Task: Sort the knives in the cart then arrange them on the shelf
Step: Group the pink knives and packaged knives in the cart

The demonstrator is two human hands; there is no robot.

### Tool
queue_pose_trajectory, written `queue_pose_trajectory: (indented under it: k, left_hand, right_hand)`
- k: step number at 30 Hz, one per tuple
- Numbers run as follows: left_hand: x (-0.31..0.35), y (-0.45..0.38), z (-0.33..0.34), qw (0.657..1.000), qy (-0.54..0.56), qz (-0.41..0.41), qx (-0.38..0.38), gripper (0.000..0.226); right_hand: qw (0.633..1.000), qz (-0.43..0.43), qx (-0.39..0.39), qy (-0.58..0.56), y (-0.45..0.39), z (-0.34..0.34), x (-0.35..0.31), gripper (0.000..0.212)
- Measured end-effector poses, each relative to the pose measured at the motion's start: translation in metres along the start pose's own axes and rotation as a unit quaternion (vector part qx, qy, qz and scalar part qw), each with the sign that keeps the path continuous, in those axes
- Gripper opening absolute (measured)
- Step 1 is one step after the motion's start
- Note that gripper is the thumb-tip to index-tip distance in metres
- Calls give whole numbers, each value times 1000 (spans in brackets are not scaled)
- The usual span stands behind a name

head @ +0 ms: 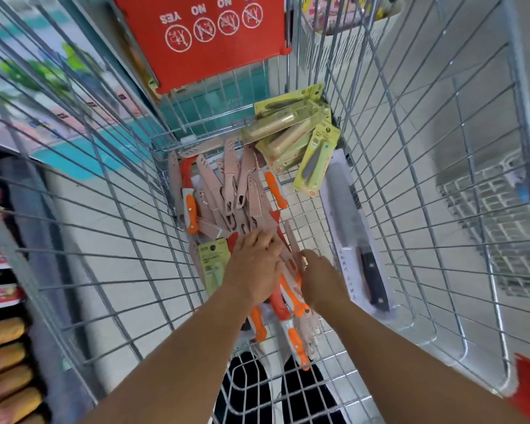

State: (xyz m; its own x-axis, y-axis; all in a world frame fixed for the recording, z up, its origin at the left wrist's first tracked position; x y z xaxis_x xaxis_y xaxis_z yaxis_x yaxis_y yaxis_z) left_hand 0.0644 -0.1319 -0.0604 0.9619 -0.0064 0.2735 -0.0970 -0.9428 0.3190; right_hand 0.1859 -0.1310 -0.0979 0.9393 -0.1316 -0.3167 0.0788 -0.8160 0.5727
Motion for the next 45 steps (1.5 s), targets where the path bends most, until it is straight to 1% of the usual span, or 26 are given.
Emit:
queue_pose_trajectory:
  k: [2, 3, 5, 7, 9, 11, 13, 14, 16, 18, 20, 22, 24, 27, 29, 32, 35, 36, 38, 40, 41, 43, 45]
  left_hand:
    - [3, 0, -3, 1000, 11, 8, 14, 39]
    - [3, 0, -5, 999, 34, 0, 24, 37]
    - [-4, 0, -13, 992, 91, -62, 59, 33]
    - [-18, 1, -21, 976, 130, -144, 101, 28]
    - [-27, 0, -23, 967, 134, -187, 107, 33]
    - [-32, -5, -19, 968, 129, -197, 87, 48]
    - [-34, -12, -11, 974, 111, -195, 46, 54]
    - [-33, -14, -7, 978, 94, -183, 22, 51]
    - [-27, -17, -8, 986, 63, -157, 1, 36]
    - [-28, -17, -16, 984, 77, -160, 24, 25]
    - [-36, -15, -26, 972, 119, -193, 66, 27]
    - [-51, -15, -37, 955, 141, -237, 106, 35]
    - [-70, -13, -46, 939, 145, -287, 125, 47]
    - [-99, -10, -51, 915, 149, -358, 114, 66]
    - [-116, -7, -51, 894, 163, -404, 102, 74]
    - [-128, -10, -48, 876, 182, -439, 85, 78]
    - [-135, -17, -46, 873, 169, -452, 70, 84]
    - [-139, -20, -46, 874, 157, -454, 70, 86]
    - [-147, -28, -45, 877, 135, -455, 75, 74]
    - [-154, -36, -44, 884, 107, -448, 75, 59]
    - [-158, -41, -42, 888, 93, -444, 74, 55]
    - [-169, -44, -33, 881, 83, -460, 71, 55]
    - [-179, -47, -18, 882, 62, -462, 69, 61]
  right_hand:
    - [1000, -3, 4, -13, -2, 2, 0, 42]
    - [999, 1, 9, -31, -2, 2, 0, 40]
    - [997, 18, 22, -75, -4, 3, -1, 32]
    - [995, 21, 18, -92, -5, 5, -5, 33]
    - [994, 12, 18, -110, -6, 3, -11, 34]
    - [991, 5, 24, -135, -8, -3, -18, 35]
    - [991, 8, 23, -135, -11, -6, -20, 30]
    - [992, 12, 23, -125, -13, -8, -20, 27]
    - [995, 24, 22, -96, -16, -8, -18, 24]
    - [997, 33, 28, -70, -17, -11, -18, 25]
    - [997, 30, 50, -54, -17, -20, -24, 33]
    - [995, 7, 78, -54, -19, -31, -38, 44]
    - [995, -24, 89, -47, -21, -40, -57, 52]
    - [995, -50, 72, -55, -28, -41, -83, 59]
    - [994, -79, 56, -44, -35, -36, -99, 64]
    - [991, -127, 37, 0, -50, -25, -119, 70]
    - [984, -172, 14, 50, -63, -13, -133, 71]
    - [977, -199, 18, 69, -66, -11, -139, 70]
    - [962, -253, 38, 100, -73, -8, -151, 69]
    - [954, -271, 31, 126, -86, -2, -158, 75]
    - [952, -273, 21, 134, -91, 0, -162, 77]
    - [955, -264, 9, 132, -102, 1, -166, 72]
    - [961, -247, -8, 122, -107, -1, -168, 72]
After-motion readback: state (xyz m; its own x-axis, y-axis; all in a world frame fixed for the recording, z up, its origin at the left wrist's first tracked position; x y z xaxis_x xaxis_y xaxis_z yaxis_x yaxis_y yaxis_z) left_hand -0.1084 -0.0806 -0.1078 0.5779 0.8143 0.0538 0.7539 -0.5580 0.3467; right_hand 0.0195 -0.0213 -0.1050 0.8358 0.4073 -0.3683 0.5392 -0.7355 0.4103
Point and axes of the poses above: each hand's wrist, its own y-axis away from the middle knuckle, its own z-axis out of the palm, x = y × z, the point moved 9 cm from there along -y, towards the middle knuckle, and after that the axes turned 8 degrees about x, right-handed, at the moved point
